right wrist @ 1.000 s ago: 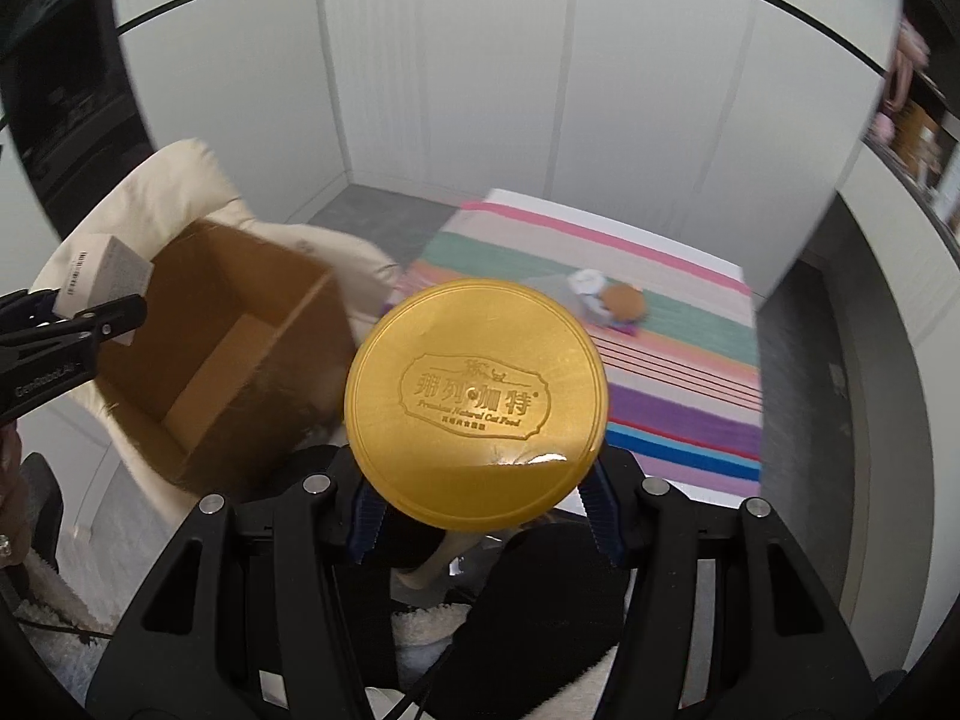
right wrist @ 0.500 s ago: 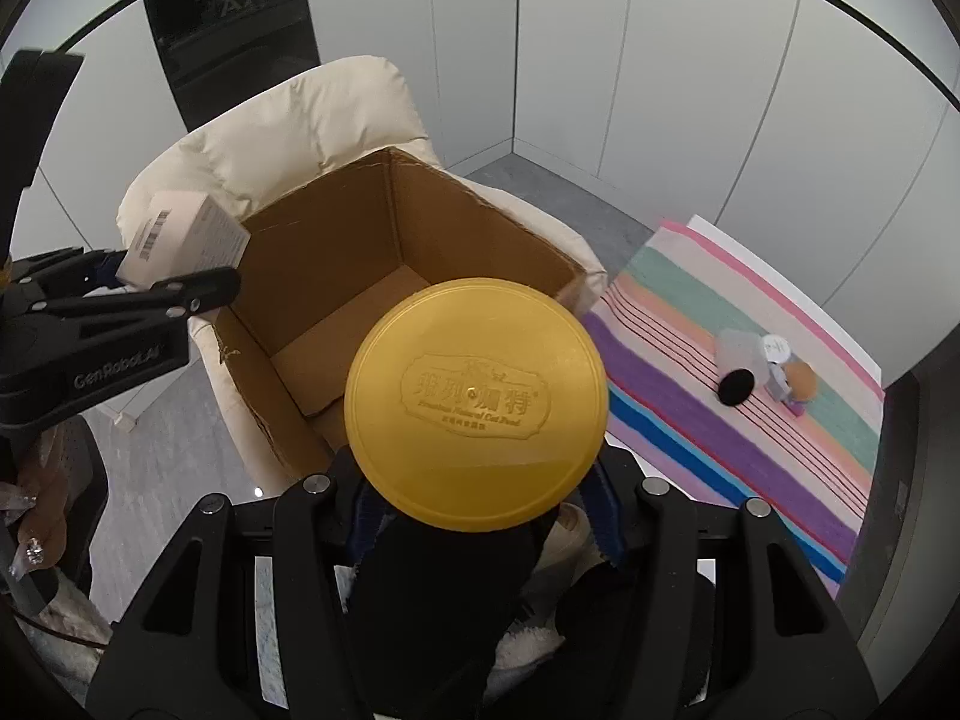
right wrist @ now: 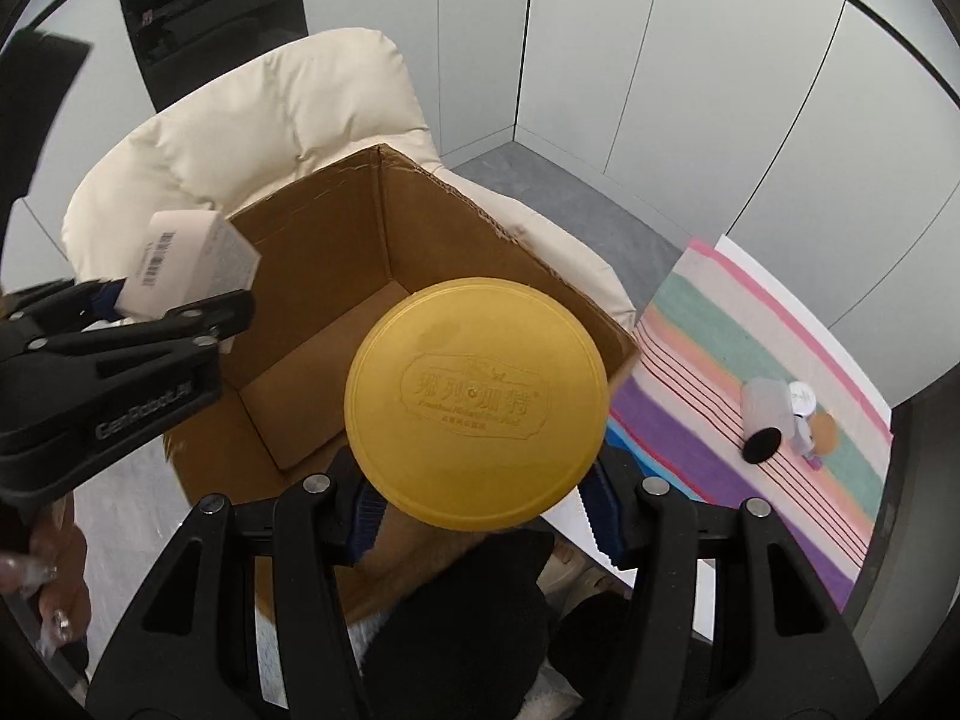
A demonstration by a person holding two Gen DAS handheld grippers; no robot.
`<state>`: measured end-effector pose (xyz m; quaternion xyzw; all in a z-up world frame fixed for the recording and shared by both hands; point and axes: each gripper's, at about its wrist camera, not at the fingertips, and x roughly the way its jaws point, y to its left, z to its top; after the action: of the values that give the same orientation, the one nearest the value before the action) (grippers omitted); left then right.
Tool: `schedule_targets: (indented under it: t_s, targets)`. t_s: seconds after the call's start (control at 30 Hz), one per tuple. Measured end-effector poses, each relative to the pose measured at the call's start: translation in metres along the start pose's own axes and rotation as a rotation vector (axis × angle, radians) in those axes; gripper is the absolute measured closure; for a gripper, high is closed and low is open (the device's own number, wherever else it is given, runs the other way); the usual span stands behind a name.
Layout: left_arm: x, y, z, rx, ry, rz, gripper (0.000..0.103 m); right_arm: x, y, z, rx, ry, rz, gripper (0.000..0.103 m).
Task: Organize objects
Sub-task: 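Open the right tool over the cardboard box while the left tool releases the white box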
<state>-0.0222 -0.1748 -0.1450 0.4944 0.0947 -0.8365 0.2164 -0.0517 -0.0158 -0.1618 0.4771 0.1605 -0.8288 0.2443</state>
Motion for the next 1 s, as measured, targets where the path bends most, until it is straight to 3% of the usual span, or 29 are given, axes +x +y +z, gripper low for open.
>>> schedule_targets:
  t_s: [0.07,0.13,0.17,0.2,0.27,0.3,0.83,1.0]
  targets:
    - [0.001,0.006,0.003,-0.027,-0.02,0.007,0.046,0.008,0.0,0.007,0.006,0.004,-0.002,0.045]
    - [0.0,0.009,0.005,-0.037,-0.026,-0.004,0.03,0.01,0.002,0.013,0.009,-0.014,0.0,0.045]
    - [0.0,0.011,0.005,-0.041,-0.022,-0.009,0.013,0.01,0.003,0.015,0.004,-0.028,0.003,0.039]
    - [0.0,0.012,0.006,-0.045,-0.02,-0.015,0.001,0.01,0.003,0.017,-0.003,-0.035,0.001,0.022]
    - [-0.002,0.014,0.006,-0.057,-0.028,-0.031,0.0,0.005,0.007,0.019,-0.026,-0.073,-0.006,0.004]
    - [-0.002,0.015,0.007,-0.055,-0.032,-0.031,0.0,0.001,0.009,0.019,-0.034,-0.093,-0.008,0.003]
    - [0.003,0.013,0.005,-0.036,0.0,-0.015,0.0,0.002,-0.001,0.017,-0.008,-0.083,0.001,0.003]
    - [-0.002,0.011,0.003,-0.003,-0.032,0.023,0.0,0.001,-0.005,0.015,0.0,-0.077,0.008,0.003]
